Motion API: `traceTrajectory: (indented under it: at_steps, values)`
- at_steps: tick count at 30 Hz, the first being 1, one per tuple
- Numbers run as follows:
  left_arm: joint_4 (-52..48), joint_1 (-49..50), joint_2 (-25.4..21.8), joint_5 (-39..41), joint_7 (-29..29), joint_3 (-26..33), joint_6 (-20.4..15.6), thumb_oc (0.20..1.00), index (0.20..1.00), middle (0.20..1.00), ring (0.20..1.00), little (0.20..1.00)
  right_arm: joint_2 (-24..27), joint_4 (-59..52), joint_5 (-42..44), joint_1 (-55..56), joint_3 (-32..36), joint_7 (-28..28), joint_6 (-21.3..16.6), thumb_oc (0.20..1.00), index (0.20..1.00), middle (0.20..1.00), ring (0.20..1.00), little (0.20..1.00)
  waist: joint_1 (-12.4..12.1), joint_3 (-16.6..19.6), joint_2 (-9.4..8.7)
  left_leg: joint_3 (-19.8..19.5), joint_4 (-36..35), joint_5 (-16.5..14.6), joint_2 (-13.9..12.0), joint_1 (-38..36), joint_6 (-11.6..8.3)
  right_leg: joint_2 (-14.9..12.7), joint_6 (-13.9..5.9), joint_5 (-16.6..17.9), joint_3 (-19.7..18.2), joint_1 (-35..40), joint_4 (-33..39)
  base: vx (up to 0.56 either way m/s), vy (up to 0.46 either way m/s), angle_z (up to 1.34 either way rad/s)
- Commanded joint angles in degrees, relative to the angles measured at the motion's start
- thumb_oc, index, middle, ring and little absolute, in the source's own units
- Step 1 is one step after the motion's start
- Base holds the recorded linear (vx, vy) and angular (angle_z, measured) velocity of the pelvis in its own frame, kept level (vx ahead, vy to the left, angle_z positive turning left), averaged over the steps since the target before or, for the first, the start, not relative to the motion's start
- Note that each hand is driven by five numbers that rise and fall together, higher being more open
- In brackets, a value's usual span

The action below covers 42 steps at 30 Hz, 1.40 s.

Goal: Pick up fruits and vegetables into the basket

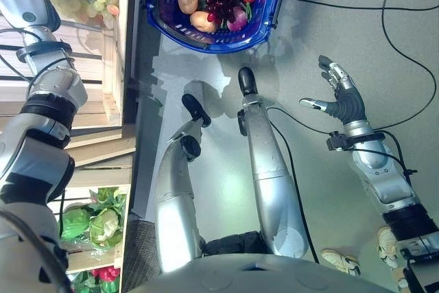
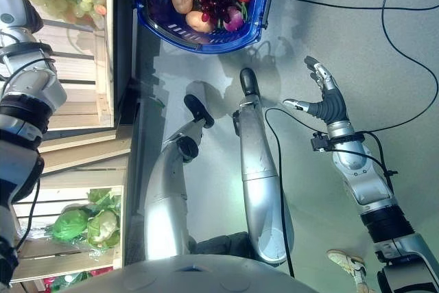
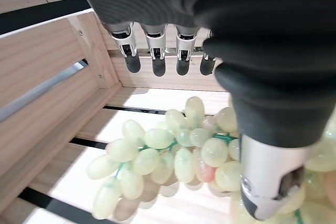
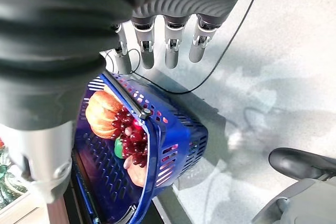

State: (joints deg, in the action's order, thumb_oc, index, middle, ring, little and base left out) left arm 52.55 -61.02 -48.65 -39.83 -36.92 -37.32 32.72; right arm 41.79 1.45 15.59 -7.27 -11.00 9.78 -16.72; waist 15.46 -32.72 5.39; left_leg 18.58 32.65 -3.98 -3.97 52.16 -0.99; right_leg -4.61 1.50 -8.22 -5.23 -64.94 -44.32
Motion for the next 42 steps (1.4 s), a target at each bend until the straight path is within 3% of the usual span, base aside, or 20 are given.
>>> traceTrajectory:
  at_steps: [1,7,15,21,36,37,38,42]
  values:
    - [2.6,1.1,-4.5,2.0,-0.1,2.6,4.3,1.0,1.0,1.0,1.0,1.0,1.9,-2.9,0.0,0.6,-0.1,-0.1,-2.8,1.0,1.0,1.0,1.0,1.0,2.8,2.9,2.07,0.5,3.1,-6.1,2.4,0.3,1.4,2.9,-3.33,-2.1,0.4,0.3,-0.1,0.01,0.033,-0.04]
    - [4.0,0.3,-4.6,0.3,6.1,1.6,8.1,1.0,1.0,1.0,1.0,1.0,1.7,-2.6,0.6,0.3,-0.1,-0.7,-2.5,1.0,1.0,1.0,1.0,1.0,2.8,2.9,2.14,0.6,2.8,-5.9,2.4,0.9,1.37,2.9,-3.47,-1.9,0.2,-0.3,0.0,0.0,0.005,-0.01]
    - [6.2,-1.2,-5.0,2.9,7.0,1.5,10.7,1.0,1.0,1.0,1.0,1.0,1.7,-2.0,2.8,-0.4,0.1,-1.2,-2.0,1.0,1.0,1.0,1.0,1.0,2.8,2.9,1.89,0.5,3.1,-5.6,2.2,2.1,1.26,3.1,-3.29,-1.9,0.1,-1.4,-0.4,0.0,0.0,0.0]
    - [7.3,-1.7,-5.5,0.6,10.5,1.5,14.4,1.0,1.0,1.0,1.0,1.0,1.8,-1.9,4.1,-0.5,0.4,-2.3,-2.1,1.0,1.0,1.0,1.0,1.0,2.8,2.9,1.66,0.3,3.3,-5.4,1.9,3.3,1.23,3.3,-3.16,-1.9,0.2,-2.6,-0.8,0.0,0.0,0.0]
    - [10.1,-1.6,-6.6,8.5,7.8,1.9,15.9,1.0,1.0,1.0,1.0,1.0,2.5,-1.8,8.3,-1.5,1.3,-6.5,-3.5,1.0,1.0,1.0,1.0,1.0,2.4,2.9,1.38,-0.6,4.0,-5.0,1.6,6.2,0.81,3.6,-2.87,-2.1,0.3,-5.1,-2.1,0.0,0.0,0.0]
    - [10.3,-1.4,-6.5,9.1,8.4,2.0,15.5,0.542,0.542,0.542,0.542,0.542,2.7,-1.6,8.5,-1.8,1.2,-6.7,-3.6,1.0,1.0,1.0,1.0,1.0,2.3,2.9,1.31,-0.7,4.1,-5.0,1.6,6.4,0.81,3.7,-2.88,-2.1,0.3,-5.3,-2.1,0.0,0.0,0.0]
    - [10.5,-1.6,-6.4,9.8,8.3,1.5,15.0,0.2,0.2,0.2,0.2,0.2,2.7,-1.7,8.6,-2.1,1.1,-7.0,-3.5,1.0,1.0,1.0,1.0,1.0,2.3,2.9,1.2,-0.8,4.1,-4.9,1.6,6.6,0.81,3.8,-2.88,-2.1,0.3,-5.4,-2.1,0.0,0.0,0.0]
    - [10.4,-2.1,-6.2,11.6,8.5,0.9,13.1,0.2,0.2,0.2,0.2,0.2,3.1,-1.7,9.4,-2.7,1.0,-7.8,-3.5,1.0,1.0,1.0,1.0,1.0,2.2,2.9,0.99,-1.0,4.0,-4.8,1.6,7.1,0.72,3.9,-2.92,-2.1,0.3,-5.6,-2.0,0.0,0.0,0.0]
